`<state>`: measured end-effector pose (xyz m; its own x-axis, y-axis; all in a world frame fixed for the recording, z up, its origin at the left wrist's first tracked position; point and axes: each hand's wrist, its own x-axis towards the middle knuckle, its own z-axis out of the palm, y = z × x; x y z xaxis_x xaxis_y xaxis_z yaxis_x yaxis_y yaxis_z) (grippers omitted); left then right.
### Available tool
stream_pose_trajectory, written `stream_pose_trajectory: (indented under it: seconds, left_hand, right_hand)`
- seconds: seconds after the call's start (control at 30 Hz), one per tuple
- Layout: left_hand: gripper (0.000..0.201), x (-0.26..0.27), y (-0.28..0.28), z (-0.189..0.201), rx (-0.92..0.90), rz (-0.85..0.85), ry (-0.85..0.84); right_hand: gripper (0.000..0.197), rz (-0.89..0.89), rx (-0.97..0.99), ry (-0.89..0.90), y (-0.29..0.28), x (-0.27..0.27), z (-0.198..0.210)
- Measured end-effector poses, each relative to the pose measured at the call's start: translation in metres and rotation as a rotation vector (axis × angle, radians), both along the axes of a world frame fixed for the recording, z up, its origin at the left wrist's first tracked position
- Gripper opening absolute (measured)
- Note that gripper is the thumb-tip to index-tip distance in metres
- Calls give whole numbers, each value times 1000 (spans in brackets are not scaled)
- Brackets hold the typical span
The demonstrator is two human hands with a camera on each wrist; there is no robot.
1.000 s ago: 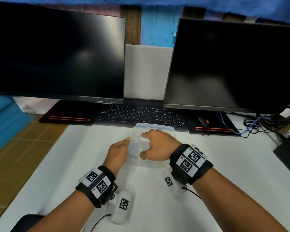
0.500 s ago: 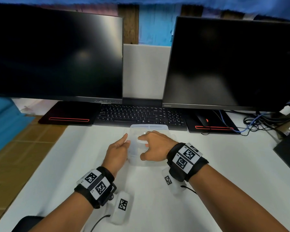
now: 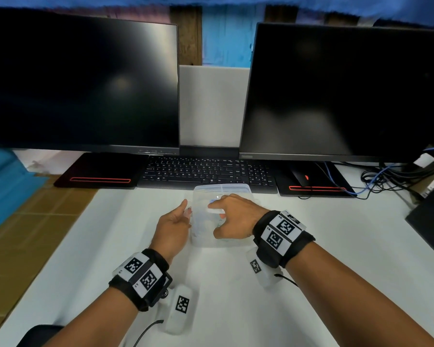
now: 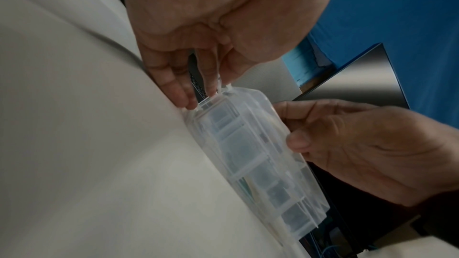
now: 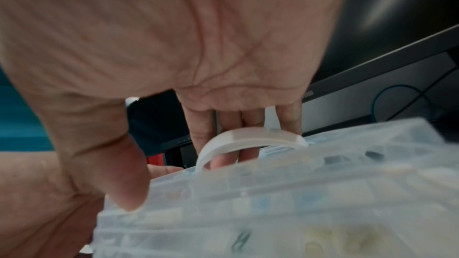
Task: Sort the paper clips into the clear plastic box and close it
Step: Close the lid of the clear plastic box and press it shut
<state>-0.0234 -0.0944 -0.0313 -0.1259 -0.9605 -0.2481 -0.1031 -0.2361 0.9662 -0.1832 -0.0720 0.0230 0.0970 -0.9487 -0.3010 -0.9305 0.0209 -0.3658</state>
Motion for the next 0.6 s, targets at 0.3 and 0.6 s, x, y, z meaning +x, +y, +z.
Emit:
stream_pose_trajectory:
  seconds: [0.3,0.6]
  left_hand:
    - [41,-1,-3,-4,-22,3,-6]
    - [46,1,-4,-2,2,2,-34]
  right_hand:
    - [77,8,0,17,-1,2,-5]
    - [82,-43,53,-22,0,3,-7]
